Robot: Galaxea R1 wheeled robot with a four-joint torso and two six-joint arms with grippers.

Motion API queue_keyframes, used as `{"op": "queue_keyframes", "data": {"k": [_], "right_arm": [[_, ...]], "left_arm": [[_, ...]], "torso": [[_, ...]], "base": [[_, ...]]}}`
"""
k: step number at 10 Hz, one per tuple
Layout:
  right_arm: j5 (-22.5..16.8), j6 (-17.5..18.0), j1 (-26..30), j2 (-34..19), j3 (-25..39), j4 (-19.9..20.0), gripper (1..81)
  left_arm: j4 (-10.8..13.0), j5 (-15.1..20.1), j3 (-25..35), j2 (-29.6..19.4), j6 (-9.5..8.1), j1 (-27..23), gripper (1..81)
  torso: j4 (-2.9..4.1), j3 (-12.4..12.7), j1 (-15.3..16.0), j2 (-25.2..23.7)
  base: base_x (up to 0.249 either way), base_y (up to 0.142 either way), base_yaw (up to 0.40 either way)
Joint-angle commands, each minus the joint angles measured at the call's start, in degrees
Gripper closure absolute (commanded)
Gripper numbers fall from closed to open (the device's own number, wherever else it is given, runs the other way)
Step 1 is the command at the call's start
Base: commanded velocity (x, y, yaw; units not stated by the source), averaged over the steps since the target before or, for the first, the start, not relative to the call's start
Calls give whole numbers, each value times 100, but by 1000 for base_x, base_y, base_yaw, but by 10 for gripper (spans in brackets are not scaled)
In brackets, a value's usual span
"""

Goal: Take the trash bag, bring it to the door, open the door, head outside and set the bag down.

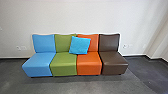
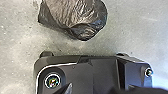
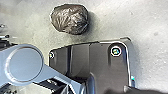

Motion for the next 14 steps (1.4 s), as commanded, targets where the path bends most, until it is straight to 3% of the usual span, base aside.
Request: {"op": "queue_keyframes", "data": {"k": [1, 3, 4, 5, 6, 8, 10, 13, 14], "right_arm": [[-336, 8, 321, -583, 405, 111, 10], [-327, 8, 321, -662, 502, 182, 10], [-327, 8, 321, -741, 572, 260, 10], [-301, 8, 321, -777, 598, 305, 10], [-231, -1, 329, -829, 634, 322, 10], [-222, -1, 338, -882, 739, 314, 10], [-213, -9, 330, -873, 774, 305, 10], [-213, -9, 407, -1022, 748, 313, 10], [-213, -1, 584, -1111, 774, 322, 10]], "left_arm": [[-282, 583, 19, -117, 5, -597, 10], [-849, 671, -52, -143, 5, -826, 10], [-1366, 671, -69, -195, 13, -853, 10], [-1724, 671, -69, -231, 14, -862, 10], [-1855, 662, -69, -240, 14, -888, 10], [-1829, 671, -69, -231, 14, -923, 10], [-1803, 671, -78, -240, 14, -1002, 10], [-1785, 671, -78, -249, 22, -1064, 10], [-1785, 671, -78, -249, 14, -1064, 10]], "torso": [[0, 0, 352, -544], [0, -2, 614, -962], [0, -2, 743, -1167], [-2, -2, 870, -1371], [-2, -2, 992, -1569], [-2, -129, 1248, -1978], [-2, -588, 1482, -2365], [-2, -1063, 1818, -2903], [-2, -726, 1954, -3117]], "base": [[0, 0, 0], [0, 0, 0], [0, 0, 0], [0, 0, 0], [0, 0, 0], [0, 0, 0], [0, 0, 0], [0, 0, 0], [0, 0, 0]]}}
